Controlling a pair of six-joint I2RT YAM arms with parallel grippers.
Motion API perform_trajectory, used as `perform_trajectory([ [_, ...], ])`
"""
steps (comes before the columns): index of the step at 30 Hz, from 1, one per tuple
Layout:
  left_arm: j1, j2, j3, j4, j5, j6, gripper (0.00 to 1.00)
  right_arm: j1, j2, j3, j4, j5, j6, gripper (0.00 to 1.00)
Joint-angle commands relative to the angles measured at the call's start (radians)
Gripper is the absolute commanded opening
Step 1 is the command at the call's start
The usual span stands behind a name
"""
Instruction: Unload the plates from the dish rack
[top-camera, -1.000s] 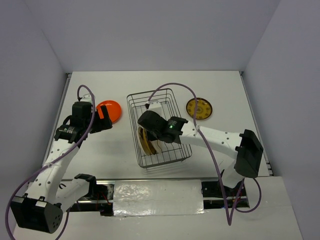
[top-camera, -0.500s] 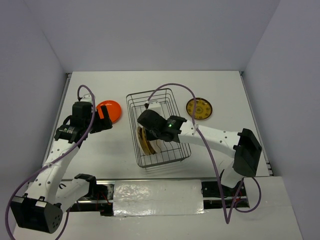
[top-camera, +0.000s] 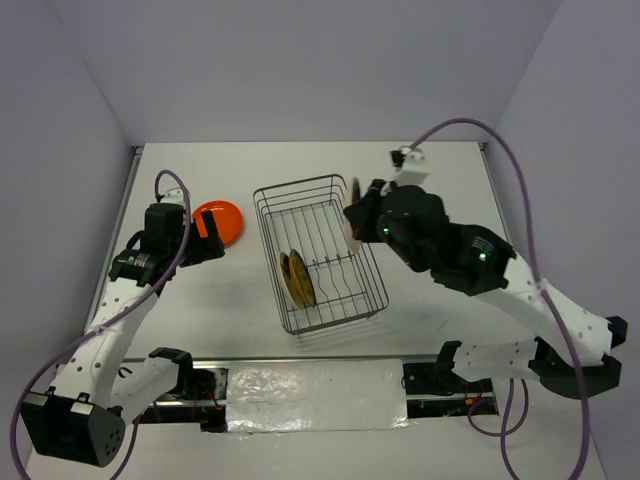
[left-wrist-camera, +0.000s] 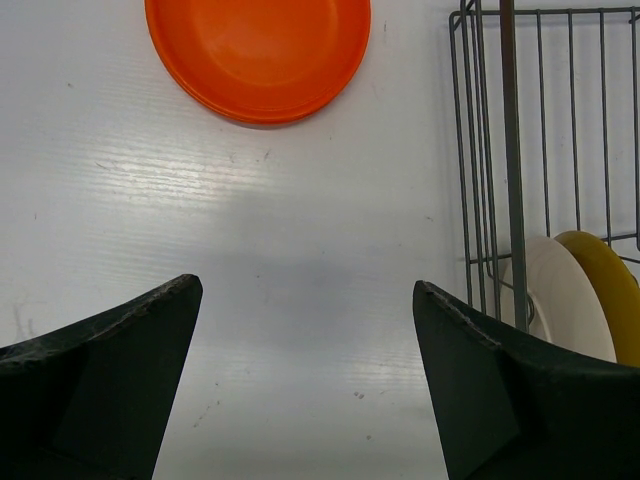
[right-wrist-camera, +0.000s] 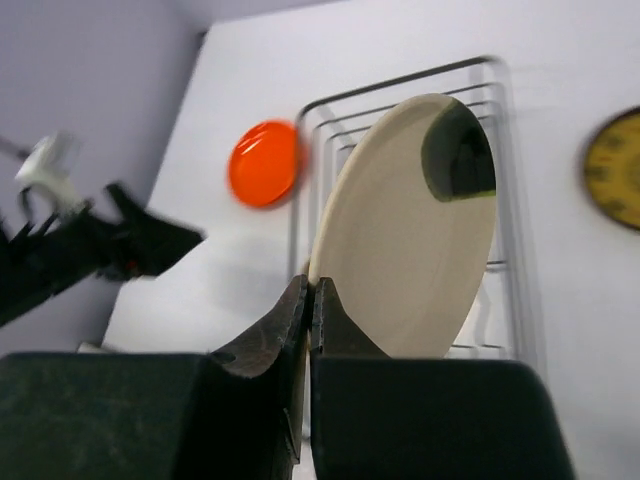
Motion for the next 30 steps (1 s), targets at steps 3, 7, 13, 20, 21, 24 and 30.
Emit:
perform_trajectory([
  [3, -0.006, -0.015, 0.010, 0.006, -0.026, -0.010, 0.99, -0.204, -0.034, -0.073, -0.283, 0.210, 0.033, 0.00],
  [7, -0.006, -0.015, 0.011, 0.001, -0.044, -0.013, 1.00, -0.429, -0.040, -0.244, -0.289, 0.207, -0.025, 0.00],
  [13, -0.006, 0.000, 0.016, -0.005, -0.057, -0.014, 0.99, -0.634, -0.014, -0.460, -0.059, 0.041, -0.111, 0.00],
  [20, -0.006, 0.000, 0.014, -0.005, -0.054, -0.013, 1.00, -0.697, 0.166, -0.539, 0.051, -0.045, -0.122, 0.06],
  [21, -0.007, -0.001, 0.014, -0.005, -0.055, -0.011, 0.99, -0.700, 0.190, -0.542, 0.058, -0.057, -0.119, 0.10],
  [24, -0.007, 0.000, 0.016, -0.006, -0.055, -0.011, 1.00, -0.698, 0.204, -0.554, 0.102, -0.108, -0.122, 0.23],
  [30, -0.007, 0.002, 0.016, -0.006, -0.055, -0.010, 1.00, -0.688, 0.142, -0.462, 0.023, -0.125, -0.131, 0.58],
])
